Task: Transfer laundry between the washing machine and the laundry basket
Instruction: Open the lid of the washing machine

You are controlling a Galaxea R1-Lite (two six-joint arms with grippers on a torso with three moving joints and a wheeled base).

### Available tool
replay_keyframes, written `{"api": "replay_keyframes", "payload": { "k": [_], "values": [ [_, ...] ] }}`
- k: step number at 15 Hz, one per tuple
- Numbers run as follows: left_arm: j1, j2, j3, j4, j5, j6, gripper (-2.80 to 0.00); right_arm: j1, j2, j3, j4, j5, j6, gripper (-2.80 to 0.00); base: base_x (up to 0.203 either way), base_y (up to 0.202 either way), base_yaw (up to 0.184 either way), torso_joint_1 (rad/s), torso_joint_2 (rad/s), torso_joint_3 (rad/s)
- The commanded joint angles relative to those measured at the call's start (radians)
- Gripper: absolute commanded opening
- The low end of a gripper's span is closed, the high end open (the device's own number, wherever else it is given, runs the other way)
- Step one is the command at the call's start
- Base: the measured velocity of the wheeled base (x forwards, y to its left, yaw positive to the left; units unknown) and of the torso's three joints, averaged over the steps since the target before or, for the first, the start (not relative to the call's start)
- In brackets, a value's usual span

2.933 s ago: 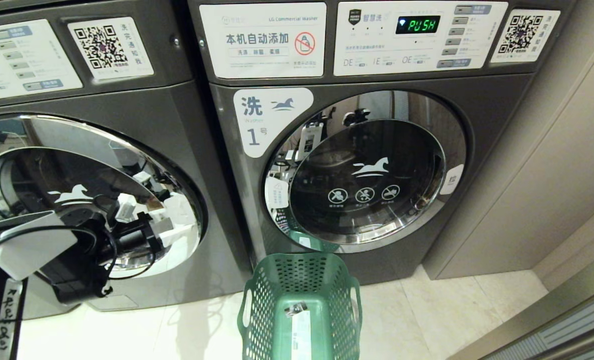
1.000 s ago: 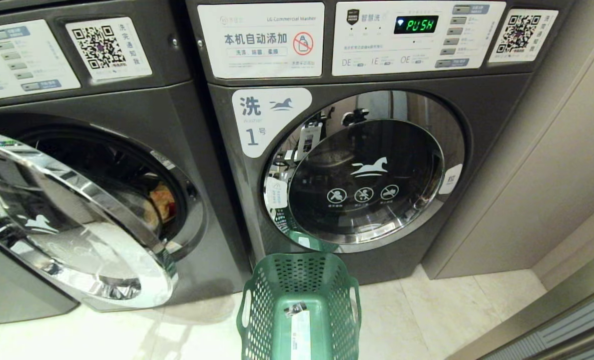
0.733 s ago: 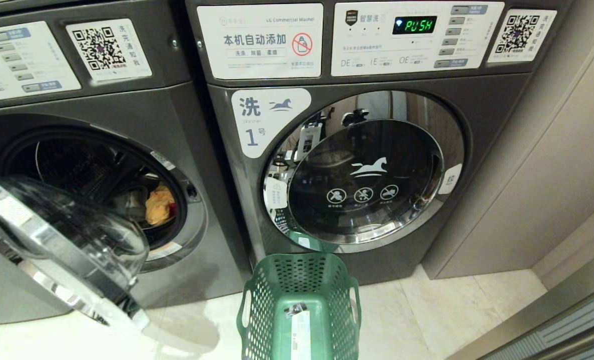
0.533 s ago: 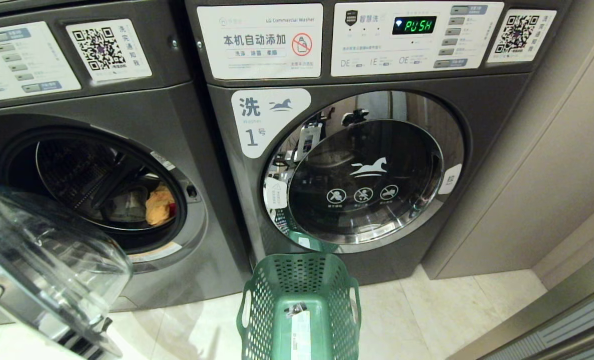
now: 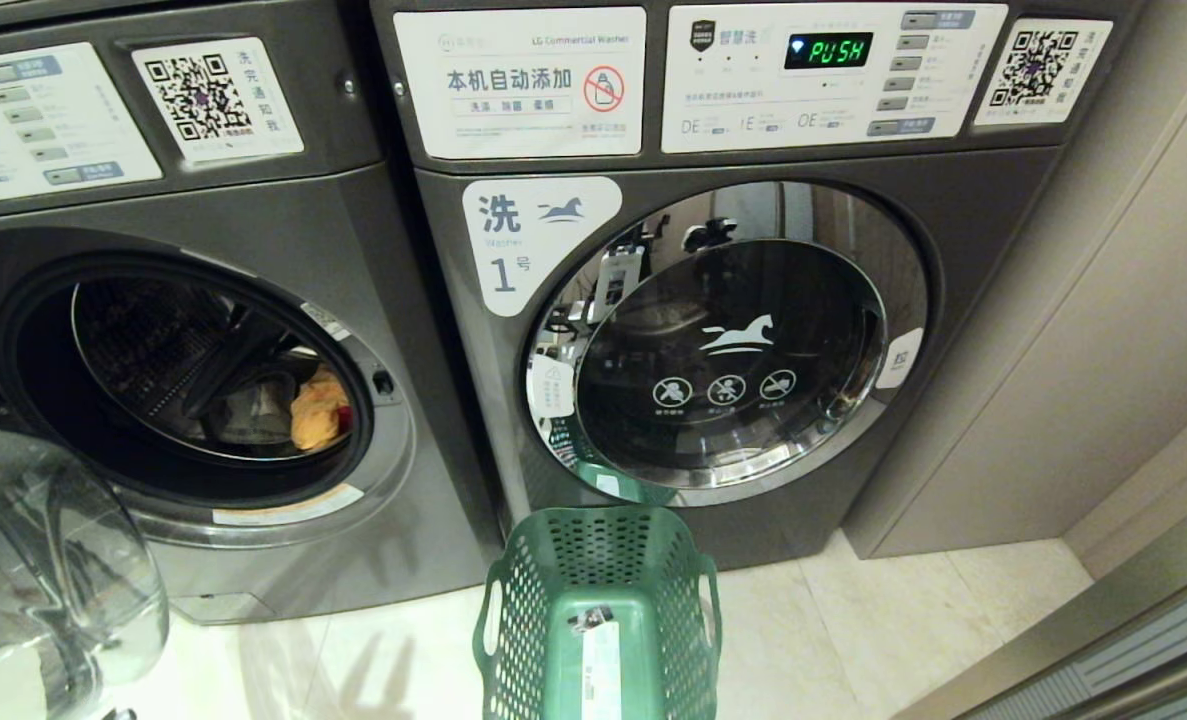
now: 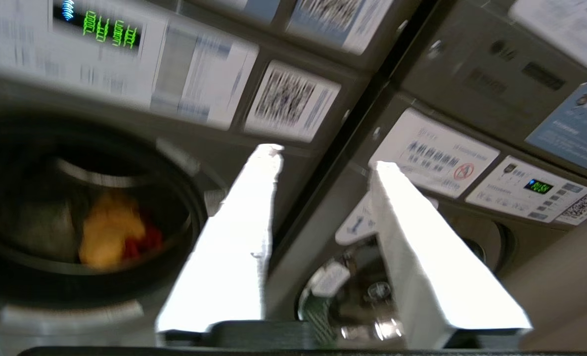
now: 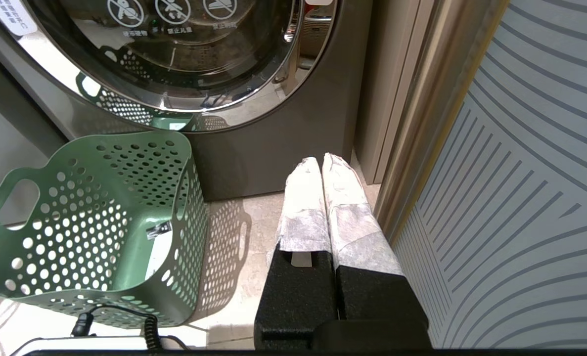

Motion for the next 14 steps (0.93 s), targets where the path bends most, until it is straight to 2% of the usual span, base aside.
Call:
{"api": "replay_keyframes", "payload": {
  "k": [1,2,3,4,5,6,7,8,9,11,12,14],
  "values": [
    [-0.045,0.023,-0.026,0.323,-0.011,0.230,-2.80,0.001,0.001,0.000,0.000,0.000,0.000,-2.80,0.000,0.000,0.000,0.000,0.00,0.000],
    [-0.061,0.036,-0.039,0.499,-0.011,0.403,-2.80,0.001,0.000,0.000,0.000,0.000,0.000,-2.80,0.000,0.000,0.000,0.000,0.00,0.000],
    [-0.076,0.049,-0.045,0.593,0.006,0.595,-2.80,0.001,0.002,0.000,0.000,0.000,0.000,-2.80,0.000,0.000,0.000,0.000,0.00,0.000],
    [-0.092,0.064,-0.033,0.634,0.054,0.811,-2.80,0.001,0.001,0.000,0.000,0.000,0.000,-2.80,0.000,0.000,0.000,0.000,0.00,0.000],
    [-0.107,0.086,-0.012,0.655,0.135,1.044,-2.80,0.001,0.000,0.000,0.000,0.000,0.000,-2.80,0.000,0.000,0.000,0.000,0.00,0.000],
    [-0.123,0.124,0.015,0.654,0.265,1.245,-2.80,0.001,0.000,0.000,0.000,0.000,0.000,-2.80,0.000,0.000,0.000,0.000,0.00,0.000],
    [-0.139,0.177,0.047,0.619,0.401,1.351,-2.80,0.001,0.000,0.000,0.000,0.000,0.000,-2.80,0.000,0.000,0.000,0.000,0.00,0.000],
    [-0.175,0.226,0.082,0.555,0.508,1.383,-2.80,0.001,0.000,0.000,0.000,0.000,0.000,-2.80,0.000,0.000,0.000,0.000,0.00,0.000],
    [-0.218,0.275,0.104,0.493,0.581,1.378,-2.80,0.001,0.001,0.000,0.000,0.000,0.000,-2.80,0.000,0.000,0.000,0.000,0.00,0.000],
    [-0.288,0.386,0.133,0.332,0.722,1.321,-2.80,0.001,0.001,0.000,0.000,0.000,0.000,-2.80,0.000,0.000,0.000,0.000,0.00,0.000],
    [-0.369,0.421,0.149,0.253,0.787,1.269,-2.80,0.001,0.001,0.000,0.000,0.000,0.000,-2.80,0.000,0.000,0.000,0.000,0.00,0.000],
    [-0.602,0.448,0.196,0.143,0.906,1.137,-2.80,0.001,0.000,0.000,0.000,0.000,0.000,-2.80,0.000,0.000,0.000,0.000,0.00,0.000]
  ]
}}
